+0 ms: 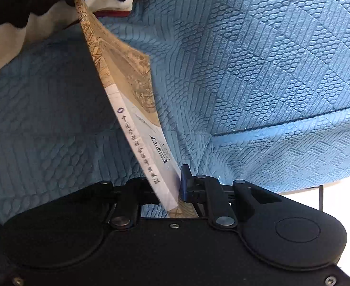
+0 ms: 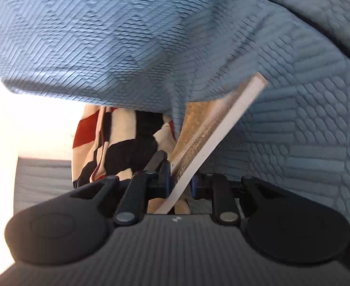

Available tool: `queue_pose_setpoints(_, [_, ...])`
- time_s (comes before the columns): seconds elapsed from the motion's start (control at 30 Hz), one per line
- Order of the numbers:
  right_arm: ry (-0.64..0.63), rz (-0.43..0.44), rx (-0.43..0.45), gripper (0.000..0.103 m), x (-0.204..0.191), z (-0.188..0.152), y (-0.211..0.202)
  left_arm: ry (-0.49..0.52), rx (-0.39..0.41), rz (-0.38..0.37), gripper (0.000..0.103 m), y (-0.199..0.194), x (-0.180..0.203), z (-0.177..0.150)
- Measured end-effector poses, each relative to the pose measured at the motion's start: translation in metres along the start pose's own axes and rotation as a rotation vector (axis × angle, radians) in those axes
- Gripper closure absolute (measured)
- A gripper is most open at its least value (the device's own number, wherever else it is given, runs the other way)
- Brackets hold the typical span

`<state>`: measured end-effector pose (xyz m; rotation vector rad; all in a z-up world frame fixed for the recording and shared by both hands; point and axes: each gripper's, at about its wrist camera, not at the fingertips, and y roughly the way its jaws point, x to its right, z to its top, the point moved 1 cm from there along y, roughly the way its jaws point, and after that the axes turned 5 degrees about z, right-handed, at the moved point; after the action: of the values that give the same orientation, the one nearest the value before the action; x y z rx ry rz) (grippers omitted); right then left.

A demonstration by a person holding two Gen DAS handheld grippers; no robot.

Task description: Organize objects

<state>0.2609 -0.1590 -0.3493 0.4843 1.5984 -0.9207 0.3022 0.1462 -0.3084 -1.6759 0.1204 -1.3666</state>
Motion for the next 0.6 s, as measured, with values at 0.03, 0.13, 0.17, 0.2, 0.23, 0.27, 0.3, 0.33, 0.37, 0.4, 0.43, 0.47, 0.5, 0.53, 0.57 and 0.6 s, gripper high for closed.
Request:
queue_pose_setpoints(0.03, [0.015, 0.001, -0.003, 0.081, 0.003, 0.002, 0.002, -0.003, -0.001, 0.003, 0.09, 0.0, -0.001, 0.001])
queue_pose_setpoints(0.13, [0.029, 0.003, 0.005, 0.079, 0.007, 0.008, 0.005, 0.003, 0.003, 0.0, 0.09, -0.004, -0.002, 0.003])
queue_pose_setpoints(0.17, [0.026, -0.01, 0.018, 0.077, 0.009, 0.011, 0.006, 0.004, 0.004, -0.002, 0.09, -0.004, -0.002, 0.004])
queue_pose_setpoints(0.2, [0.031, -0.03, 0.037, 0.07, 0.011, 0.015, 0.005, 0.006, 0.004, -0.004, 0.09, -0.005, -0.003, 0.005])
queue_pose_setpoints(0.23, [0.047, -0.04, 0.057, 0.062, 0.015, 0.019, 0.005, 0.004, 0.004, -0.006, 0.09, -0.006, -0.004, 0.006])
queue_pose_setpoints(0.27, [0.071, -0.039, 0.072, 0.06, 0.021, 0.023, 0.004, 0.002, 0.004, -0.007, 0.09, -0.006, -0.005, 0.007])
queue_pose_setpoints(0.3, [0.096, -0.038, 0.083, 0.058, 0.026, 0.028, 0.004, 0.001, 0.004, -0.007, 0.09, -0.005, -0.004, 0.008])
queue_pose_setpoints(0.33, [0.117, -0.041, 0.092, 0.058, 0.031, 0.032, 0.004, 0.0, 0.004, -0.005, 0.09, -0.005, -0.004, 0.01])
queue_pose_setpoints(0.37, [0.129, -0.041, 0.098, 0.058, 0.035, 0.036, 0.005, 0.0, 0.006, 0.001, 0.09, -0.005, -0.004, 0.011])
queue_pose_setpoints(0.4, [0.131, -0.039, 0.104, 0.058, 0.038, 0.039, 0.006, 0.005, 0.007, 0.008, 0.09, -0.005, -0.004, 0.012])
queue_pose_setpoints(0.43, [0.126, -0.046, 0.108, 0.058, 0.039, 0.042, 0.007, 0.011, 0.008, 0.016, 0.09, -0.005, -0.004, 0.012])
queue_pose_setpoints(0.47, [0.116, -0.064, 0.105, 0.058, 0.039, 0.044, 0.008, 0.015, 0.01, 0.022, 0.09, -0.005, -0.004, 0.012])
queue_pose_setpoints(0.5, [0.106, -0.083, 0.093, 0.06, 0.038, 0.045, 0.011, 0.025, 0.009, 0.028, 0.09, -0.004, -0.002, 0.013])
queue_pose_setpoints(0.53, [0.098, -0.089, 0.079, 0.066, 0.037, 0.046, 0.013, 0.034, 0.009, 0.035, 0.09, -0.003, -0.001, 0.013])
queue_pose_setpoints(0.57, [0.092, -0.097, 0.071, 0.069, 0.037, 0.047, 0.015, 0.039, 0.011, 0.039, 0.09, -0.001, 0.001, 0.014])
queue_pose_setpoints(0.6, [0.087, -0.113, 0.07, 0.075, 0.037, 0.047, 0.017, 0.041, 0.012, 0.04, 0.09, -0.001, 0.001, 0.014])
